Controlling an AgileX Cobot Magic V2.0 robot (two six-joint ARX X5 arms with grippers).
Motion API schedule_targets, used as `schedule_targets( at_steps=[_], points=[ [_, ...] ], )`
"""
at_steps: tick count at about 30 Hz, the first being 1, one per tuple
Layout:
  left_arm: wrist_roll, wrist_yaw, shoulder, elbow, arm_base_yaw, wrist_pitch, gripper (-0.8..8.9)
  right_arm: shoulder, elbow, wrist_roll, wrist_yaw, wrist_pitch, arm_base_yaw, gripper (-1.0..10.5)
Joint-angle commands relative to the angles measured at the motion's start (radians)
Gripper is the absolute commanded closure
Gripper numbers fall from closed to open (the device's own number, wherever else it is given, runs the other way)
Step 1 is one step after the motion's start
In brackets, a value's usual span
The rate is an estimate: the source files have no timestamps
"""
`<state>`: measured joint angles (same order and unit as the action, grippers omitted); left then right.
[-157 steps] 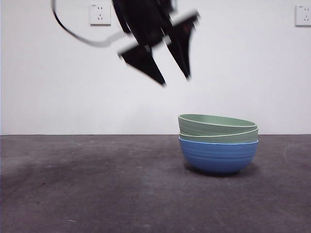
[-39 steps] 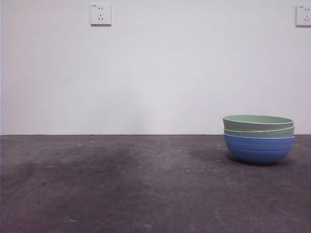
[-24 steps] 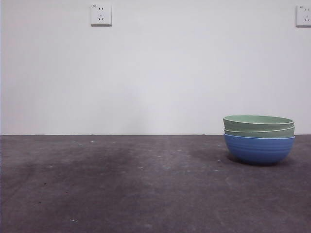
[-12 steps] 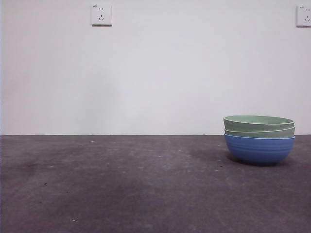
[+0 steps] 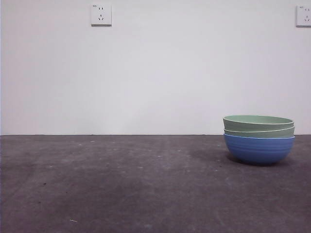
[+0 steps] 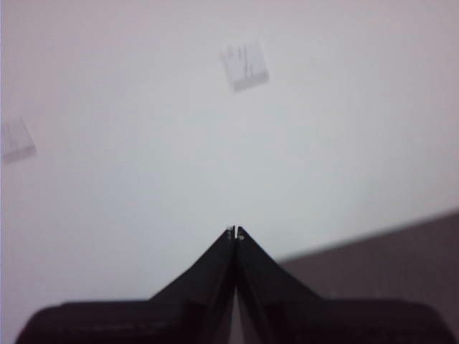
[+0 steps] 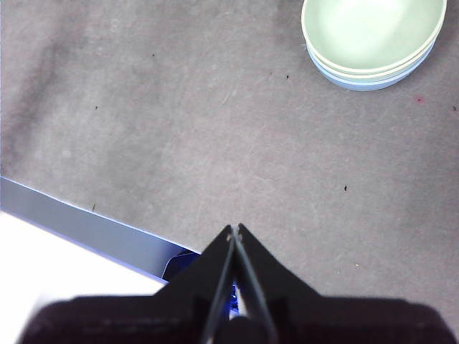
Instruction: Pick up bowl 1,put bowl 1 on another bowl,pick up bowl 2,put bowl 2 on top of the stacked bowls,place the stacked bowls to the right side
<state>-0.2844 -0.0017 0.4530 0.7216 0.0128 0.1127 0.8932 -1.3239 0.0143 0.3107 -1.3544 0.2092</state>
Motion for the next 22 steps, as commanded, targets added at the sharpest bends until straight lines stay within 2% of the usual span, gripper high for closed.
schedule_targets(
  at_steps=[1, 6, 12, 22],
  points=[
    [0.004, -0.002, -0.098, -0.175, 0.011, -0.046, 8.17, -0.002, 0.004, -0.005, -0.002, -0.011, 0.002, 9.5],
    [0.052, 0.001, -0.243, -0.398, 0.013, -0.068, 8.17, -0.002, 0.004, -0.005, -0.002, -0.011, 0.002, 9.5],
    [0.083, 0.002, -0.341, -0.576, 0.025, -0.067, 8.17, -0.002, 0.004, -0.005, -0.002, -0.011, 0.002, 9.5],
    [0.082, 0.002, -0.443, -0.718, 0.035, -0.024, 8.17, -0.002, 0.004, -0.005, -0.002, -0.011, 0.002, 9.5]
  ],
)
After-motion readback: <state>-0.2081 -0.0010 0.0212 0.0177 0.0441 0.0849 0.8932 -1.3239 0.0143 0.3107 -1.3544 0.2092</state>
